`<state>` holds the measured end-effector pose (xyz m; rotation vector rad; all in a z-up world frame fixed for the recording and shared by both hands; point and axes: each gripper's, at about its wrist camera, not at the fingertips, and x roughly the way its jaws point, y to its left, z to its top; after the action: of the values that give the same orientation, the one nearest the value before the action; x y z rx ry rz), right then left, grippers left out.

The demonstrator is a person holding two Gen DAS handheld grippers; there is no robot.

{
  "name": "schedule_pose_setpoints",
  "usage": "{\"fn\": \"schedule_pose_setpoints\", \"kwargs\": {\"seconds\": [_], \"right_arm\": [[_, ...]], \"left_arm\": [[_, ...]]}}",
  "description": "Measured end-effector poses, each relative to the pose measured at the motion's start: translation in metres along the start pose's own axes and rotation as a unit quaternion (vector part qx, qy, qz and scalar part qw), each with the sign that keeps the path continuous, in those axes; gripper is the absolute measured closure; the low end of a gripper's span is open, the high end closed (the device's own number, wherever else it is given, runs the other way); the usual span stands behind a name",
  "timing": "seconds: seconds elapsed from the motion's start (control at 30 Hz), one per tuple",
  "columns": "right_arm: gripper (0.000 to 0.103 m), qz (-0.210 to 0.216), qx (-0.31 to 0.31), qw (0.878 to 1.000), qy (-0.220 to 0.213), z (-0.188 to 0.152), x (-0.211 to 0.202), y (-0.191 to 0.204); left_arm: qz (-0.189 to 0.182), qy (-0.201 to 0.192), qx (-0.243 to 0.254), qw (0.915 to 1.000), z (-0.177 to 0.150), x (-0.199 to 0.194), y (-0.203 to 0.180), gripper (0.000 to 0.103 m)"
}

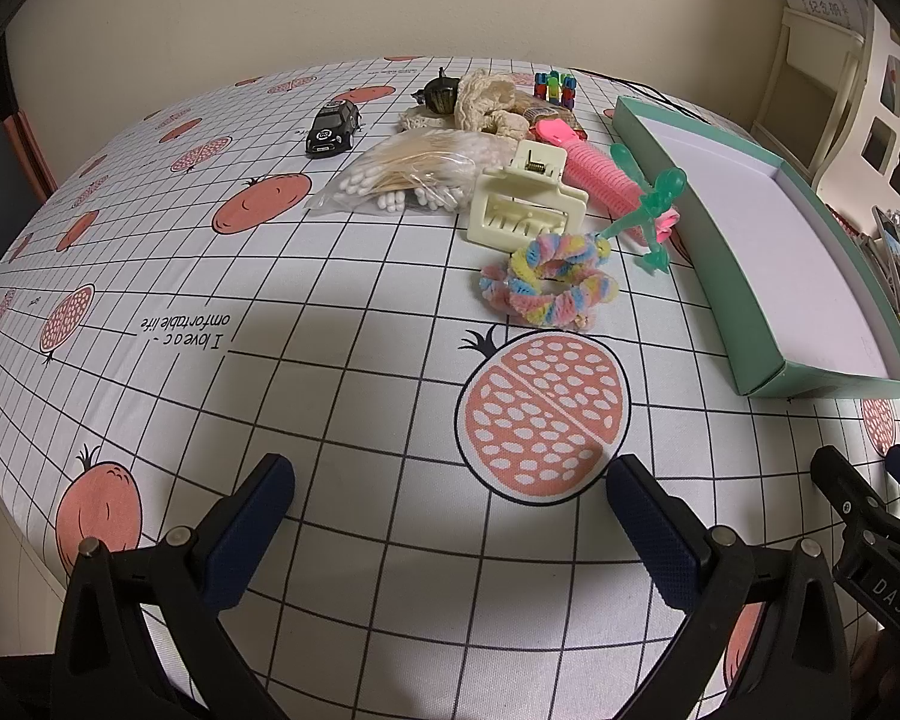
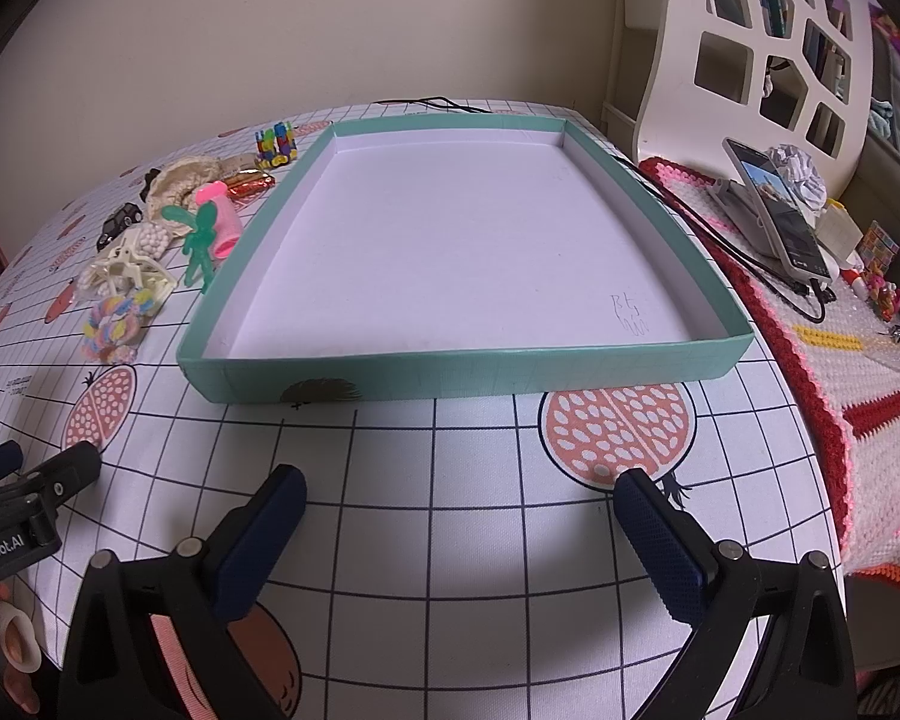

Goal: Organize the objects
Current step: 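Move both tools toward the rainbow fuzzy toy near the cream claw clip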

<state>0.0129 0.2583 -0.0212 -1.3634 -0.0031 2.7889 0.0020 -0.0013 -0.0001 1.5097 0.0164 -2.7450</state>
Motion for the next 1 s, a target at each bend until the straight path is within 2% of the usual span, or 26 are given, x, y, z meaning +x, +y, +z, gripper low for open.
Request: {"fn": "schedule_pose_setpoints", "kwargs": {"seconds": [0.43, 0.63, 0.8, 1.0], "right_arm": [[0.0, 0.011, 0.018, 1.0, 0.005, 0.001, -0.004, -0.007], [0.0, 0.038, 0.036, 0.998, -0.024, 0.014, -0.022, -0.008], [0.0, 0.054, -0.029, 0.996, -0.058, 0.046, -0.05, 0.011], [0.0, 0.081, -0.031, 0.994, -0.067, 0.098, -0.07, 0.014]], "left_arm": [[-0.001, 0.003, 0.001, 1.0, 0.001, 0.002, 0.001, 0.0], [-0.004, -0.008, -0.009, 0.9999, 0.007, -0.005, 0.002, 0.0], [-0.016, -0.001, -0.018, 0.9997, 0.017, -0.01, 0.004, 0.0], [-0.02, -0.008, 0.007, 0.9997, 0.047, -0.028, -0.002, 0.0]]}}
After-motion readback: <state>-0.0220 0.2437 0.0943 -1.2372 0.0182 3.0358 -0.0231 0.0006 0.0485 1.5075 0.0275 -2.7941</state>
